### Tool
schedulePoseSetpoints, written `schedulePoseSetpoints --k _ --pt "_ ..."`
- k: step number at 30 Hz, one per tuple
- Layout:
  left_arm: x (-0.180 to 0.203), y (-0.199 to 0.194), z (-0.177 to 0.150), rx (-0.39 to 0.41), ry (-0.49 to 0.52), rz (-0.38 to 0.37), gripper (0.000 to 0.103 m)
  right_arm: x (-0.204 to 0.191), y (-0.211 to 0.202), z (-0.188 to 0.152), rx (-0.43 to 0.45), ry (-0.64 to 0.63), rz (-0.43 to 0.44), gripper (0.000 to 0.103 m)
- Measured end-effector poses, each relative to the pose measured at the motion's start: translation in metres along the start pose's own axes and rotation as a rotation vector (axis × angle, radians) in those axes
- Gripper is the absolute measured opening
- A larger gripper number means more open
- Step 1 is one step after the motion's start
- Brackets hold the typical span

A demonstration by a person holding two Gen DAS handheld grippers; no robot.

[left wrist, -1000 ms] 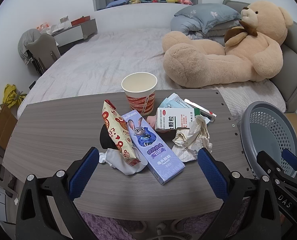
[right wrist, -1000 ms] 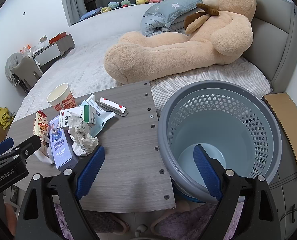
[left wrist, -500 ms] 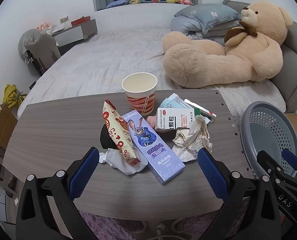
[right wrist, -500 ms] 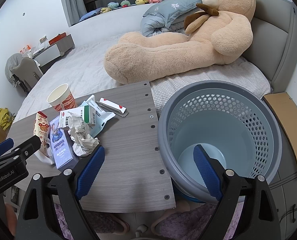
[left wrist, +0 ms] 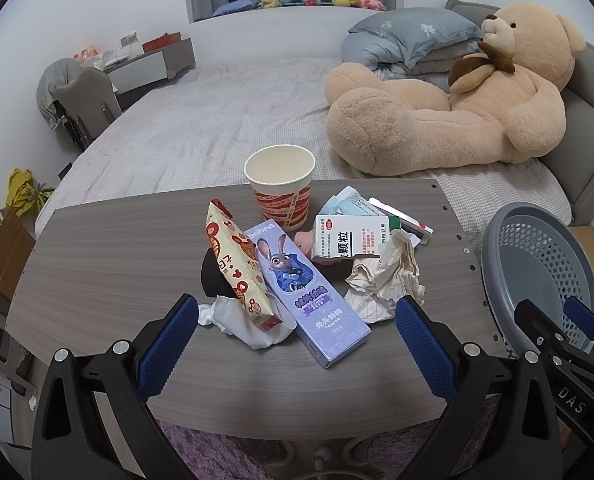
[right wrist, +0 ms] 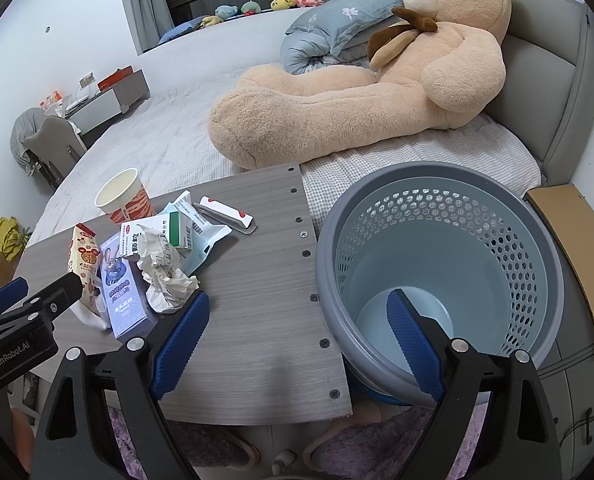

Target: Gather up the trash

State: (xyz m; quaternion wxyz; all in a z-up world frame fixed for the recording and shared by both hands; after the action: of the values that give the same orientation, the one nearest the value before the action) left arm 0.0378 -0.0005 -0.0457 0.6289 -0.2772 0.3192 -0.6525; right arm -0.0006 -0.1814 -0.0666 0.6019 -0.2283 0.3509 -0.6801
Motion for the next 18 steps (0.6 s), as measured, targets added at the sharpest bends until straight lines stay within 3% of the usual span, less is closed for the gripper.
schedulePoseSetpoints --k 18 --pt "-0.0074 -0.0039 0.0087 0.001 0.000 0.001 0.097 -0.0002 -0.0003 -0.0010 0.001 0.001 0.001 0.086"
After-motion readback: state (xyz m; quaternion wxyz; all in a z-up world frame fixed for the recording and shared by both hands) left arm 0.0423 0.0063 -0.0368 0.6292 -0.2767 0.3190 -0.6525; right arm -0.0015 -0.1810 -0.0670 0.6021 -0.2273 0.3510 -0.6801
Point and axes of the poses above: each gripper's, at about its wrist camera, not at the fingertips, and y roughly the way its jaws point, x to its right, z to its top, the point moved 6 cm from there along y, roughly the way its jaws point, and after that the axes turned 1 degree about -y, right-handed, at the moved point
